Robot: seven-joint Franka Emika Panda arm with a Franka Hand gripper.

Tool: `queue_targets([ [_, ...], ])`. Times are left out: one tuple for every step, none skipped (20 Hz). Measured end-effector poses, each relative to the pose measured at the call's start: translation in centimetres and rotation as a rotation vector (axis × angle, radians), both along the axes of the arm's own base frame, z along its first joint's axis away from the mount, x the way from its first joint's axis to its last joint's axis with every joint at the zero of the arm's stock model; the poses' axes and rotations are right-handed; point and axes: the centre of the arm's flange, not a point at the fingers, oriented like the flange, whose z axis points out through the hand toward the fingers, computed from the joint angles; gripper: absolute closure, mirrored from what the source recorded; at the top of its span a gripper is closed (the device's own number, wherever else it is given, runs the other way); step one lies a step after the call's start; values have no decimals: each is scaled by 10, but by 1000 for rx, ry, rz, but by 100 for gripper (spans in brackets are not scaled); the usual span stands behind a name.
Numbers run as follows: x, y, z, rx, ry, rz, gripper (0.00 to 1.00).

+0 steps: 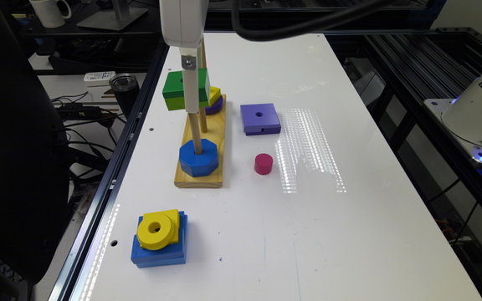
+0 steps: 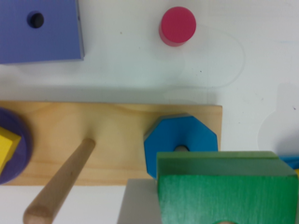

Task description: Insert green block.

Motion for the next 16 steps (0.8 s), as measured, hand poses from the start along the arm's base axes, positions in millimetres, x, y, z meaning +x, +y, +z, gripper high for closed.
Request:
queue_targets([
  [0,0,0,0,0,0,100],
  [0,0,0,0,0,0,100],
  [0,0,0,0,0,0,100],
  [0,0,0,0,0,0,100],
  [0,0,0,0,0,0,100],
  [0,0,0,0,0,0,100],
  [0,0,0,0,0,0,100],
  [0,0,0,0,0,0,100],
  [0,0,-1,0,2,0,100],
  [0,0,-2,1,3,0,100],
  [0,0,-3,1,4,1,100],
  [0,0,-4,1,5,1,100],
  [0,0,-5,1,6,2,100],
  [0,0,-5,1,6,2,100],
  [0,0,-5,1,6,2,100],
  [0,0,-5,1,6,2,100],
])
